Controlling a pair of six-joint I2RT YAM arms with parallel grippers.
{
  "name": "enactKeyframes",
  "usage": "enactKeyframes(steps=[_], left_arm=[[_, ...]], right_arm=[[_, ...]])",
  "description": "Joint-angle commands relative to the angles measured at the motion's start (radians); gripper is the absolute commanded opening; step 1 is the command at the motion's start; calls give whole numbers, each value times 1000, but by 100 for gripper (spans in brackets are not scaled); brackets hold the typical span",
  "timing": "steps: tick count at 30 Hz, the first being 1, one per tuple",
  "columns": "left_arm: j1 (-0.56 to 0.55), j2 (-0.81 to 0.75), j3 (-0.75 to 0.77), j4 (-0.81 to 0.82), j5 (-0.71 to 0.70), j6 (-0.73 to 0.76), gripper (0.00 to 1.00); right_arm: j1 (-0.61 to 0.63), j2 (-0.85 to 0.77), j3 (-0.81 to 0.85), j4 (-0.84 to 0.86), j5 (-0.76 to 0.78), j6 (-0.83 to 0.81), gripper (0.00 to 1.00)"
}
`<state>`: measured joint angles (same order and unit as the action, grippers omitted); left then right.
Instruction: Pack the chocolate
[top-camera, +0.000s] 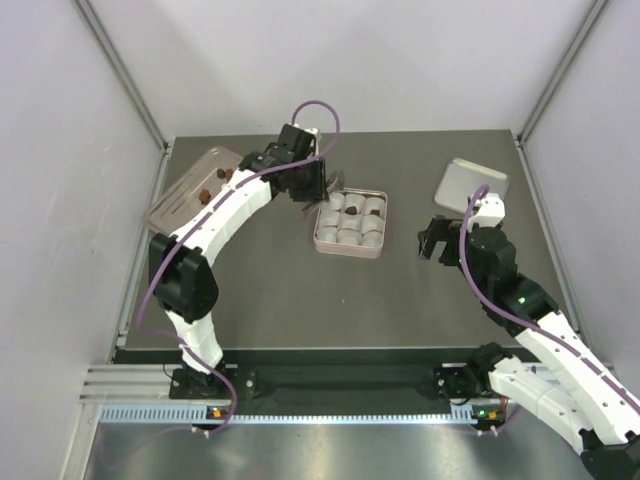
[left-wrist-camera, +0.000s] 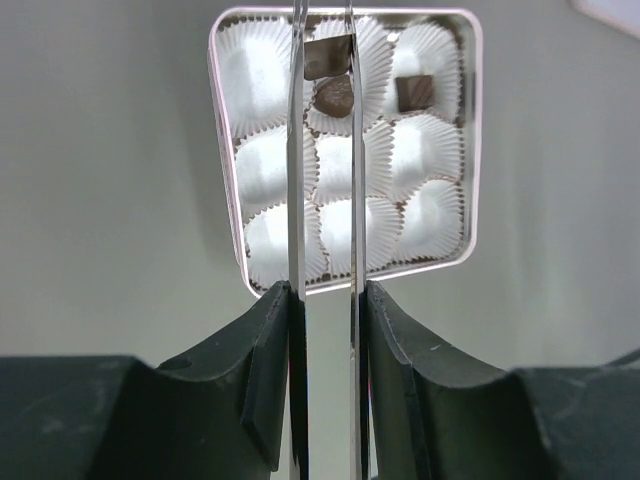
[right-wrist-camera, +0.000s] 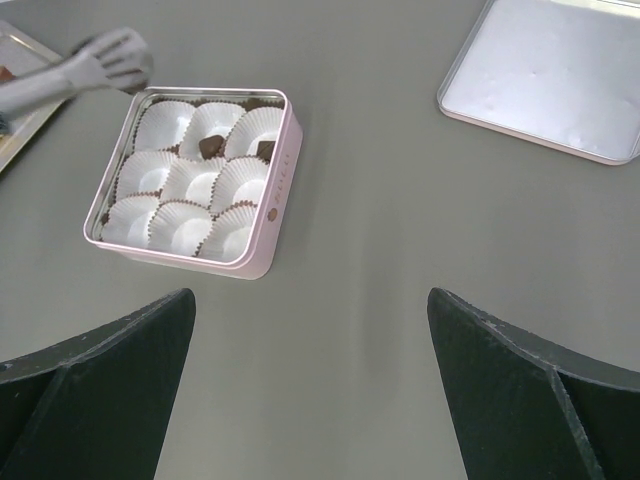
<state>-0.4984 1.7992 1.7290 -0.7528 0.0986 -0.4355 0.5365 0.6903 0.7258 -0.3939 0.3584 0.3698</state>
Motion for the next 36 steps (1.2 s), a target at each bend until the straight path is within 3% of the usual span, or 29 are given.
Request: enactKeyframes(steps=[1, 10, 36], left_arm=[[-23, 34, 63, 59, -53, 17, 37], [-57, 123, 81, 38, -186, 66, 36], [-106, 127, 46, 13, -229, 77, 43]], right_arm=[[14, 2, 15, 18, 25, -5, 100], [14, 2, 12, 20, 42, -25, 100], [14, 18, 17, 27, 30, -12, 100]])
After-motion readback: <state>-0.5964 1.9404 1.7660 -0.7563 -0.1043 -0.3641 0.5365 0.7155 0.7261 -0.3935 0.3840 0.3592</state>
